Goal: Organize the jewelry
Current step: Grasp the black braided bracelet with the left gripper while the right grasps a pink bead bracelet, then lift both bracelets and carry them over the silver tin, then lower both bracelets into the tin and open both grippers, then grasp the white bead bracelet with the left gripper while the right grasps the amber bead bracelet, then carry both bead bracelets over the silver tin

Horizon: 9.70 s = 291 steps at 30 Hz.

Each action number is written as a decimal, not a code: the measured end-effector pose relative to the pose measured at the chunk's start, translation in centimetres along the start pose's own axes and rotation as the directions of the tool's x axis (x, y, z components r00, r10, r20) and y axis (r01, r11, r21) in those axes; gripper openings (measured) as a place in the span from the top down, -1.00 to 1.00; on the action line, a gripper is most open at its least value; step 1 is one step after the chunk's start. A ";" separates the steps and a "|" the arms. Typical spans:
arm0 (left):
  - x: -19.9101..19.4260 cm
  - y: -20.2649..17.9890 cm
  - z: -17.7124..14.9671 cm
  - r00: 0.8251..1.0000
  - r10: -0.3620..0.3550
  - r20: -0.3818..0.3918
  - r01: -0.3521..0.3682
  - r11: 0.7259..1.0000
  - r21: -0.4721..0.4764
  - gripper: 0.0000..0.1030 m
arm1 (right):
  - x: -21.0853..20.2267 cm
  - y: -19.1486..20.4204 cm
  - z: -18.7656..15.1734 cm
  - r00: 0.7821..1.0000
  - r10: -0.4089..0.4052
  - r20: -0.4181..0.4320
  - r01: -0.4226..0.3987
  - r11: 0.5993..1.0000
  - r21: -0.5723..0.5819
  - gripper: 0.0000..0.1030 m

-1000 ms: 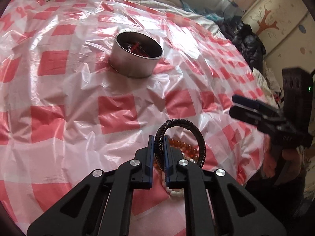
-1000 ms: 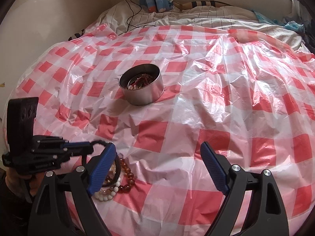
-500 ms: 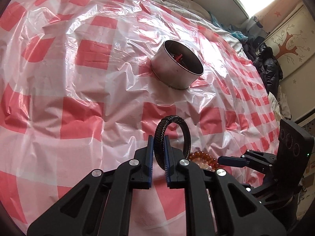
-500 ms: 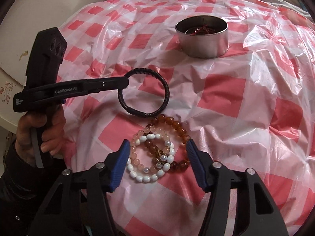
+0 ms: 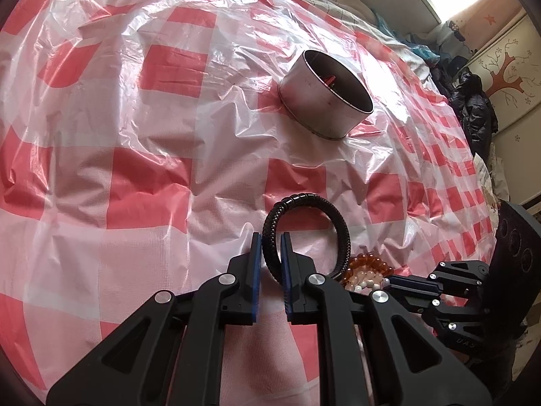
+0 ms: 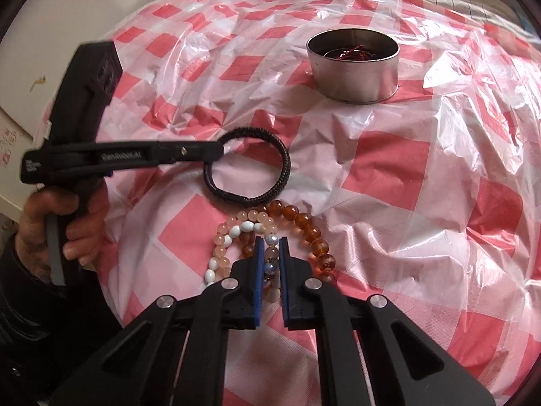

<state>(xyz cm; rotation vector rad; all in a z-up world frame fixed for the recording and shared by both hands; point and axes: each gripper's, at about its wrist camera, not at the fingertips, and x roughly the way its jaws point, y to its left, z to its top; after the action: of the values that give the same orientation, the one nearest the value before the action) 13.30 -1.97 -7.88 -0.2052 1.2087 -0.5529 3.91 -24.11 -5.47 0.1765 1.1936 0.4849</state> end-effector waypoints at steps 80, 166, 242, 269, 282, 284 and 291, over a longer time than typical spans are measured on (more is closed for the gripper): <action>-0.7 -3.5 3.4 0.989 -0.029 0.143 0.017 0.996 0.082 0.84 | -3.7 -11.8 5.3 0.864 0.230 0.448 -0.437 0.784 0.441 0.84; 0.9 -6.5 11.2 0.928 -0.044 0.370 0.032 0.999 0.040 0.82 | -6.9 -9.5 10.0 0.860 0.046 0.509 -0.179 0.960 0.216 0.84; -1.9 -4.2 -2.3 0.989 0.144 0.028 -0.146 0.944 0.297 0.87 | -0.4 -0.1 -0.1 0.988 -0.136 0.067 0.142 0.985 -0.095 0.77; -6.8 -6.8 2.4 0.975 -0.118 0.190 0.081 0.978 0.190 0.87 | -6.7 -6.0 4.8 0.773 0.403 0.490 -0.564 0.789 0.242 0.76; -6.5 -7.5 5.9 0.958 -0.118 0.262 0.077 0.984 0.161 0.87 | -5.5 -8.4 7.4 0.738 0.369 0.566 -0.598 0.747 0.292 0.76; -6.2 -7.5 6.5 0.956 -0.109 0.273 0.066 0.985 0.160 0.87 | -5.6 -8.6 7.8 0.735 0.362 0.574 -0.594 0.751 0.288 0.76; -5.2 -8.3 8.4 0.946 -0.080 0.315 0.024 0.984 0.178 0.87 | -5.6 -9.8 9.5 0.726 0.344 0.596 -0.591 0.755 0.285 0.76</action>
<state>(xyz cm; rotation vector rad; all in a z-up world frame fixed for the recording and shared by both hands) 17.35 -7.57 2.98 -0.1732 0.8354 -0.6397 13.72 -34.20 -0.98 1.0025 0.6933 0.5568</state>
